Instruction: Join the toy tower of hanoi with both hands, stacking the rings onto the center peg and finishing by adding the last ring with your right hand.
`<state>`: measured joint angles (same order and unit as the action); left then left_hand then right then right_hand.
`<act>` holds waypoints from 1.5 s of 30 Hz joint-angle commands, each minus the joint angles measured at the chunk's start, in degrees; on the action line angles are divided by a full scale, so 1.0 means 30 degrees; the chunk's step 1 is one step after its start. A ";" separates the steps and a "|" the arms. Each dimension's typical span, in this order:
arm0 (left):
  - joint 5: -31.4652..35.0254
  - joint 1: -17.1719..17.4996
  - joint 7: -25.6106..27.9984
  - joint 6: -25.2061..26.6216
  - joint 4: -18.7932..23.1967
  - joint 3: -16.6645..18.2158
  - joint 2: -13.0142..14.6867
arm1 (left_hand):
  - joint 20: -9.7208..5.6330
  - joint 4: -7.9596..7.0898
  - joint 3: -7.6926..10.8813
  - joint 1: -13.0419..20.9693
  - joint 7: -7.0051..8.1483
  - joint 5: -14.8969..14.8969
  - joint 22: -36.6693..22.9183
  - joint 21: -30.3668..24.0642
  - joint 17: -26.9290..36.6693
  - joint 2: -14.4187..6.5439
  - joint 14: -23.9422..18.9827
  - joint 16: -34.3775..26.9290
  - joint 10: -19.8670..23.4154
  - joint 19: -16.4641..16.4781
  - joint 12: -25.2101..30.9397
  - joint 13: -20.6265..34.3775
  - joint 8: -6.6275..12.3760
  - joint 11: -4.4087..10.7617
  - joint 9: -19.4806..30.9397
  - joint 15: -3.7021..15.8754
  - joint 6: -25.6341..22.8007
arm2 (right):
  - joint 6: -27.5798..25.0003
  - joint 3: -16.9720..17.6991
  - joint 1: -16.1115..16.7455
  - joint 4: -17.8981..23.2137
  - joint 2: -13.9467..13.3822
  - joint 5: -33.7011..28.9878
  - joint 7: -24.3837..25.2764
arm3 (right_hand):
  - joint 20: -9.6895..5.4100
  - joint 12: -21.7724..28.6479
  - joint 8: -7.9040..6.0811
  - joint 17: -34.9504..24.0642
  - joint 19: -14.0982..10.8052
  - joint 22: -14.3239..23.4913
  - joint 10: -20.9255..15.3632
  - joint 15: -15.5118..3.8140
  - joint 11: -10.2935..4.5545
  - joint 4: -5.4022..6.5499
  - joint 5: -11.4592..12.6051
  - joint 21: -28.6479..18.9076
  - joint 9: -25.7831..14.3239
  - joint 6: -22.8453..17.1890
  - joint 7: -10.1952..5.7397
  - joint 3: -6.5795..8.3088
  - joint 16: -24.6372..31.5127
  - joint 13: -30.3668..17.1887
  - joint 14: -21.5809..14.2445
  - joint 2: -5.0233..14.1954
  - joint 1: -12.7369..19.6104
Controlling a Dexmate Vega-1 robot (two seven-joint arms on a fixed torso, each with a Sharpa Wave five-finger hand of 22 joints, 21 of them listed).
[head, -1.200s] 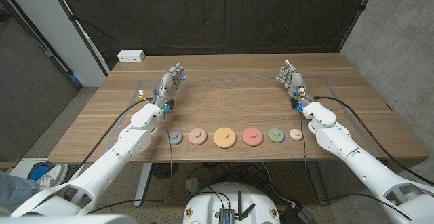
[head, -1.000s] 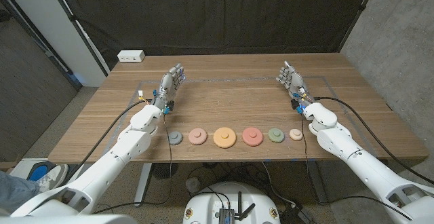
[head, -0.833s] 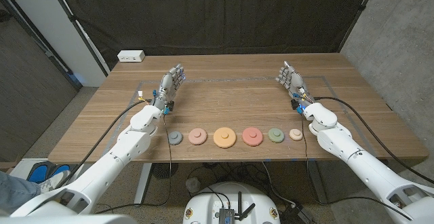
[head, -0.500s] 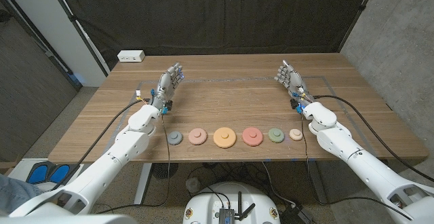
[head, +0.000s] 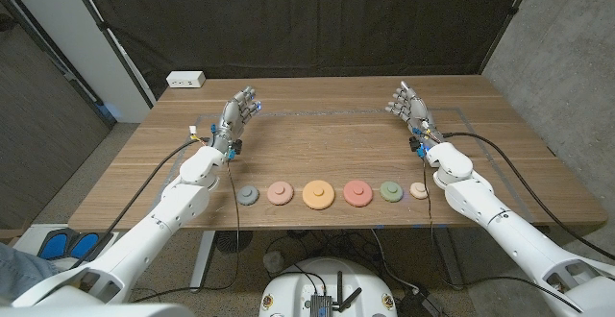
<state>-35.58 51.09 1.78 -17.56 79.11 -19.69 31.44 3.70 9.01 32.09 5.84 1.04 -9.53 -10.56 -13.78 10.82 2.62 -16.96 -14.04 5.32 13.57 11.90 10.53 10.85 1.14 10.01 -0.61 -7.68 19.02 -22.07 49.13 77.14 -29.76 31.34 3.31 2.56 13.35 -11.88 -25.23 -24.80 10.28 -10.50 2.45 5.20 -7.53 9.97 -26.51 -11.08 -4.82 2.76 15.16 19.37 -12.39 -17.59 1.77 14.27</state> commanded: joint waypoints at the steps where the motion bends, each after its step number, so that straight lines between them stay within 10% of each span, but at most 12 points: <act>1: 0.0126 -0.0238 0.0012 0.0134 -0.0153 -0.0011 0.0034 | 0.0119 -0.0082 0.0082 -0.0111 0.0114 -0.0108 -0.0097 -0.0231 0.0087 -0.0048 -0.0872 -0.0235 0.0183 0.0588 0.0094 0.0080 -0.0027 -0.0011 0.0065 0.0066 -0.0035 | 0.0138 0.0094 0.0139 0.0034 0.0258 -0.0278 0.0816 | -0.0036 0.0214 -0.0123 -0.0170 -0.1025 0.0064 -0.0512 -0.0059 -0.0082 -0.0114 0.0025 -0.0322 -0.0084 -0.0308 -0.0017 0.0033 0.0586 -0.0183 -0.1328 0.0143 0.0099; 22: 0.0170 -0.0267 0.0051 -0.0231 -0.0568 -0.0098 -0.0303 | -0.0022 -0.0112 -0.0004 -0.0353 -0.0015 -0.0107 -0.0633 -0.2029 0.1048 -0.0580 -0.6282 -0.2161 0.0359 0.4705 0.0035 0.0116 0.0060 -0.0150 0.0088 0.0781 -0.0412 | 0.0393 -0.0080 -0.0054 -0.0374 0.0443 -0.0726 0.1029 | -0.0553 0.1214 -0.0586 -0.2339 -0.5996 0.0398 -0.2337 -0.1554 -0.0198 -0.0134 0.0032 -0.2199 -0.0206 -0.2168 -0.0253 -0.0167 0.3883 -0.1227 -0.7631 0.0364 0.0209; 45: 0.0558 -0.0015 0.0783 -0.0682 -0.0473 -0.0215 -0.0762 | -0.1440 0.0297 -0.0524 0.1177 -0.0393 -0.0112 -0.2693 -0.5104 0.4345 -0.0965 -1.0852 -0.7070 0.1532 0.9077 -0.0041 0.0216 0.0080 -0.0799 0.0119 0.2625 -0.1454 | 0.0559 0.0073 0.0385 -0.0084 0.0597 -0.0762 0.1647 | -0.1469 0.1290 -0.0565 -0.7125 -0.8214 0.2666 -0.2603 -0.3930 -0.0713 -0.0378 0.0067 -0.5002 -0.0315 -0.2935 -0.0520 -0.0295 0.8739 -0.2354 -1.0815 0.0393 0.0885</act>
<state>-34.48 50.59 3.17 -18.99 77.58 -20.01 29.90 -0.37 9.90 30.88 8.49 0.12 -9.53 -17.79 -28.09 22.56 -0.26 -48.57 -33.74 9.62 39.55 11.90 11.08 10.85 -0.70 10.28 5.99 -11.28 20.28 -22.13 49.65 76.40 -28.20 29.28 7.38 -1.65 17.01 -13.19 -45.31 -48.59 17.52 -17.92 -6.25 3.46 -8.39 9.97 -40.83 -11.87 -12.80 1.34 14.29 44.46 -19.06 -49.49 3.06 16.30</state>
